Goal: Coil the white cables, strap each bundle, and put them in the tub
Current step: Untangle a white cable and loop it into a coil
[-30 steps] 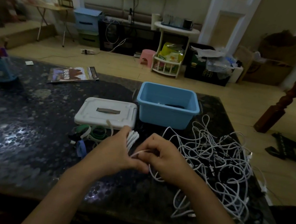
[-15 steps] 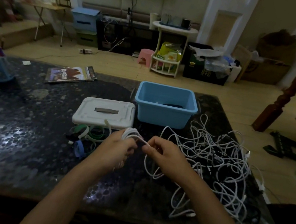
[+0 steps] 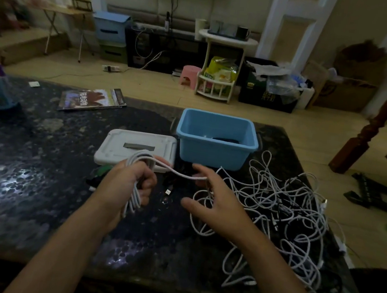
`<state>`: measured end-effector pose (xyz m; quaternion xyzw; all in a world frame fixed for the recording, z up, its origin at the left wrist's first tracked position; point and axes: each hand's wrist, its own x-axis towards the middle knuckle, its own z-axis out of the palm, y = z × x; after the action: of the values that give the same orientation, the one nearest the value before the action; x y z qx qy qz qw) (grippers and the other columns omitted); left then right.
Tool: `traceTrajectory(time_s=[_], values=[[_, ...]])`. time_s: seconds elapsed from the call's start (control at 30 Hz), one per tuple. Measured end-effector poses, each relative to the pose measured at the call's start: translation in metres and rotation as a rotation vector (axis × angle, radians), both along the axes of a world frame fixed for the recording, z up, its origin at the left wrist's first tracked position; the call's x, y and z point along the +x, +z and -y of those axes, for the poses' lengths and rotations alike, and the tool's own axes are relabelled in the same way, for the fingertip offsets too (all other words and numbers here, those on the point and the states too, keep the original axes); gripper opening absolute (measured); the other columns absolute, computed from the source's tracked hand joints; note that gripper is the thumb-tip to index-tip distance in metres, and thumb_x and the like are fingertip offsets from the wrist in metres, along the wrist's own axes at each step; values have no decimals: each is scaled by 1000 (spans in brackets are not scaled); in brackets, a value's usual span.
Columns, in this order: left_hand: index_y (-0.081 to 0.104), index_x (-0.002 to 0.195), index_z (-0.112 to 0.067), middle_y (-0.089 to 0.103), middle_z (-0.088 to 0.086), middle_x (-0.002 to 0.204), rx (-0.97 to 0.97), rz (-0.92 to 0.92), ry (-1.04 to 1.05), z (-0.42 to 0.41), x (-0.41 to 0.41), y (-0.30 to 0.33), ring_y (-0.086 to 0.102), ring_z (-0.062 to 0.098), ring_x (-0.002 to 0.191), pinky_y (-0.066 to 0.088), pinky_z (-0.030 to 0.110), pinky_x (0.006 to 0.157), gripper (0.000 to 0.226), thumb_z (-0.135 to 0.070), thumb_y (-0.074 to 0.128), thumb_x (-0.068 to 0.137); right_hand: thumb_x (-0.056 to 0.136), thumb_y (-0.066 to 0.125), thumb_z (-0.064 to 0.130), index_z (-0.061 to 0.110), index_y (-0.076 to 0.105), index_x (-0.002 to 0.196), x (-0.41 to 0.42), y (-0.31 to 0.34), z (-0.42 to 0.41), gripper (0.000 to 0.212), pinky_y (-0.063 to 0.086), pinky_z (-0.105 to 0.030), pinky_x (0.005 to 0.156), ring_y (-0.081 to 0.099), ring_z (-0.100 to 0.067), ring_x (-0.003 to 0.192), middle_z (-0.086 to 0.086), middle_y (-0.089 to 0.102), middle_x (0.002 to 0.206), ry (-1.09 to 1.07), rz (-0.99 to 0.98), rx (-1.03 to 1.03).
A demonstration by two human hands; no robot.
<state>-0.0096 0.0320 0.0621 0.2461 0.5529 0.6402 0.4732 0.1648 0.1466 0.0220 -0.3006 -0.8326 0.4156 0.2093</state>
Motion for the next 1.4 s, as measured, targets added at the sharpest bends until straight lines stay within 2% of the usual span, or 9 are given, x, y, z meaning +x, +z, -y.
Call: traceTrajectory(time_s=[0.13, 0.27, 0.37, 0.43, 0.53, 0.73, 0.9, 1.17, 1.4], values=[[63, 90, -6, 31, 5, 57, -36, -66, 17, -2, 5, 1, 23, 12, 42, 18, 21, 41, 30, 2, 35, 91, 88, 63, 53, 37, 52, 138, -9, 12, 13, 55, 33, -29, 114, 42, 1, 131, 14, 51, 137, 11, -68, 173], [64, 110, -3, 33, 6, 60, -33, -79, -32, -4, 12, -1, 25, 12, 45, 19, 23, 44, 30, -5, 37, 98, 101, 54, 37, 33, 68, 101, -17, 11, 20, 15, 29, -39, 116, 57, -2, 95, 11, 65, 96, 20, 37, 284], [68, 112, -5, 35, 7, 62, -23, -67, -39, -6, 13, -3, 27, 12, 44, 21, 21, 41, 30, -10, 41, 99, 100, 56, 31, 27, 70, 89, -18, 10, 21, 18, 48, -35, 83, 57, -7, 81, 8, 61, 83, -50, -60, 270], [74, 104, -10, 39, 7, 63, -12, -87, -42, -7, 16, -2, 32, 11, 44, 26, 21, 40, 31, -13, 43, 99, 100, 56, 33, 26, 70, 90, -18, 12, 21, 19, 49, -38, 75, 59, -8, 79, 8, 63, 82, -105, -107, 270], [77, 81, -17, 44, 7, 63, 4, -69, -28, -9, 22, -2, 33, 13, 46, 25, 23, 42, 36, -13, 45, 98, 99, 58, 35, 27, 73, 96, -18, 12, 22, 18, 50, -41, 75, 61, -12, 80, 6, 67, 84, -97, -62, 270], [63, 82, -12, 45, 9, 68, 32, -35, 45, -11, 29, 1, 38, 13, 50, 29, 25, 47, 20, -11, 49, 97, 98, 56, 46, 27, 74, 99, -21, 17, 27, 26, 49, -38, 71, 58, -7, 73, 7, 67, 81, -55, 53, 236], [72, 57, -20, 52, 21, 95, 141, -14, 59, -8, 25, 8, 43, 16, 46, 34, 33, 54, 50, -14, 43, 97, 100, 49, 49, 26, 68, 94, -19, 14, 20, 30, 50, -41, 74, 59, -9, 77, 7, 65, 82, -53, 111, 235], [61, 82, -9, 49, 10, 68, 193, -118, 69, -7, 24, 3, 45, 17, 63, 37, 34, 65, 27, 0, 37, 92, 101, 46, 51, 26, 71, 91, -23, 8, 26, 37, 41, -34, 62, 52, -12, 64, 6, 53, 61, -75, 238, 239], [50, 92, -9, 37, 6, 62, 212, -2, 95, -7, 24, 7, 52, 22, 59, 52, 39, 65, 17, 3, 38, 91, 99, 53, 46, 27, 72, 99, -26, 2, 29, 27, 43, -35, 63, 60, -16, 71, 3, 61, 69, 46, 235, 262]])
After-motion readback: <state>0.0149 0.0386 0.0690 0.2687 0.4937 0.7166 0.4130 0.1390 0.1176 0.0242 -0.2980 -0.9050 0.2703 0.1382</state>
